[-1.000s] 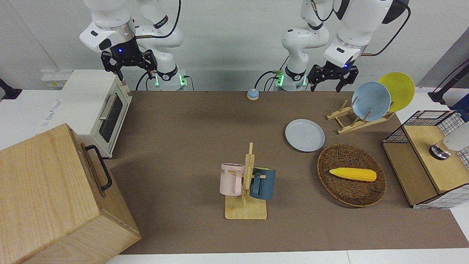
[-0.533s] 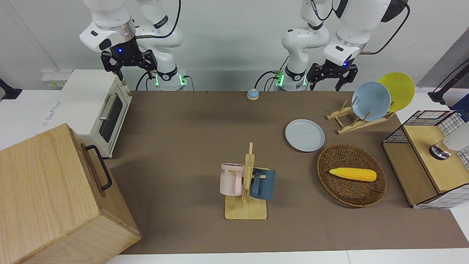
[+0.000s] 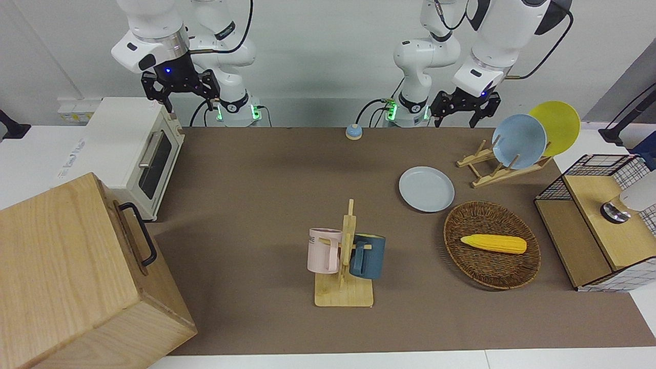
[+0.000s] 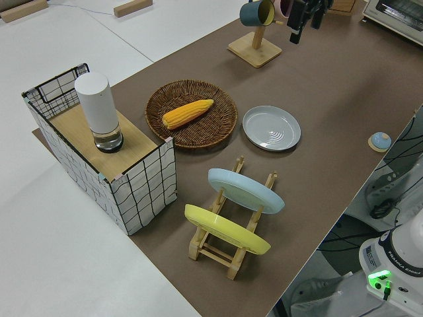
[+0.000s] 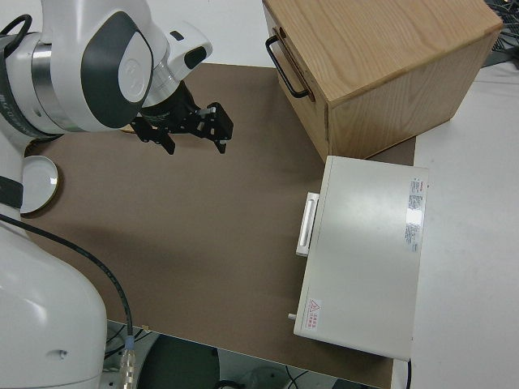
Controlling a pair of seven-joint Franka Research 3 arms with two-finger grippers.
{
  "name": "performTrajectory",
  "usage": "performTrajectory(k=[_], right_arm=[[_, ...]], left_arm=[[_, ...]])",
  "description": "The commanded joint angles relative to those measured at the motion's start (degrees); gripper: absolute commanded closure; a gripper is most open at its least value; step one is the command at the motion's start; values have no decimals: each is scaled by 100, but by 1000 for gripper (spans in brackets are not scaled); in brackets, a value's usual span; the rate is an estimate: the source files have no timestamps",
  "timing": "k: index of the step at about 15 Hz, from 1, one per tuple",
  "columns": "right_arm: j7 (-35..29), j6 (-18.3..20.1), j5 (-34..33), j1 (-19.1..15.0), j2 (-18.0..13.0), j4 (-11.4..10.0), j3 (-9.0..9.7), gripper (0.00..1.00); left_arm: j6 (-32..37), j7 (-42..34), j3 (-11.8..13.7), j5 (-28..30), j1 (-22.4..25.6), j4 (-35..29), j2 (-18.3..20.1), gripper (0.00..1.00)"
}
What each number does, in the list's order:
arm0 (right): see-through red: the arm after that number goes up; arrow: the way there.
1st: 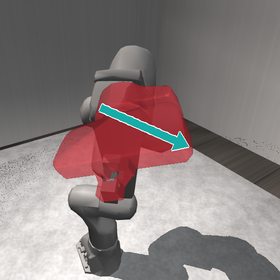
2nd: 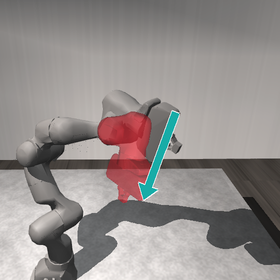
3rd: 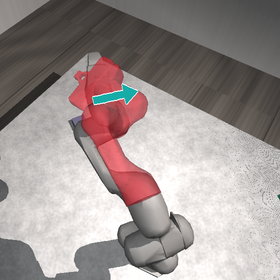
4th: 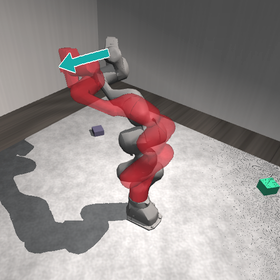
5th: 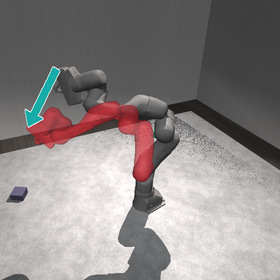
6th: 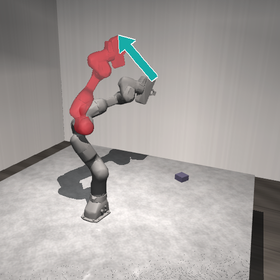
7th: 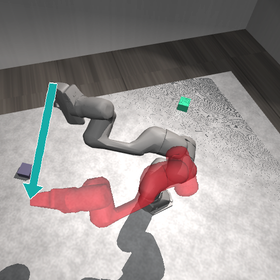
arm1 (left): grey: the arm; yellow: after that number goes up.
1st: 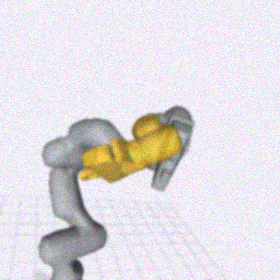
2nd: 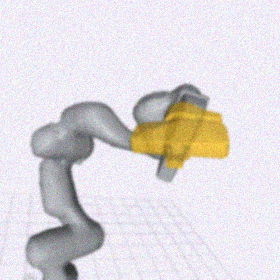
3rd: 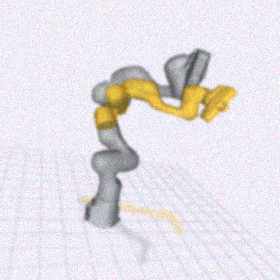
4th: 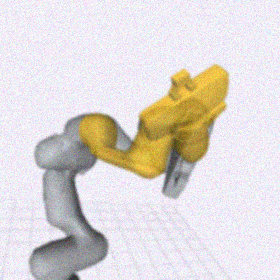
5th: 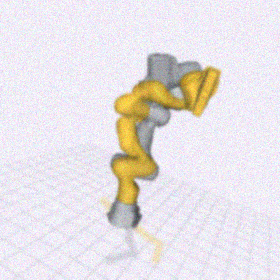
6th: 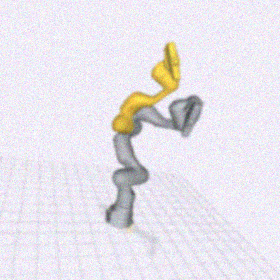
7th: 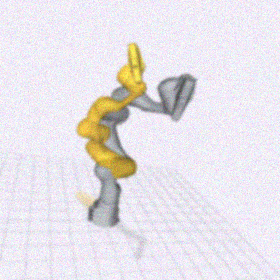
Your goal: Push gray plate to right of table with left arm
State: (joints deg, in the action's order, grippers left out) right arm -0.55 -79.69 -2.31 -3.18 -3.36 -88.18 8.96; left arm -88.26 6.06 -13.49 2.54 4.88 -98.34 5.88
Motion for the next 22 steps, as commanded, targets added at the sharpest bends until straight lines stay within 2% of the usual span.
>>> performTrajectory(k=[1,5,9,14,20,22], right_arm=[[46,33,3,-7,-59,-24,0,5],[46,33,3,-7,-59,-24,0,5],[46,33,11,-7,-59,-24,0,5],[46,33,3,-7,-59,-24,0,5],[46,33,11,-7,-59,-24,0,5],[46,33,3,-7,-59,-24,0,5]], left_arm=[[-7,-61,49,-70,31,-431,185,5],[-200,-61,93,-96,40,-914,168,5],[-884,-61,268,-114,31,-1661,177,5],[-1676,-192,365,-105,101,-2373,159,5],[-2695,-631,365,-96,513,-3260,-60,5],[-3003,-851,365,-87,602,-3376,-340,5]])
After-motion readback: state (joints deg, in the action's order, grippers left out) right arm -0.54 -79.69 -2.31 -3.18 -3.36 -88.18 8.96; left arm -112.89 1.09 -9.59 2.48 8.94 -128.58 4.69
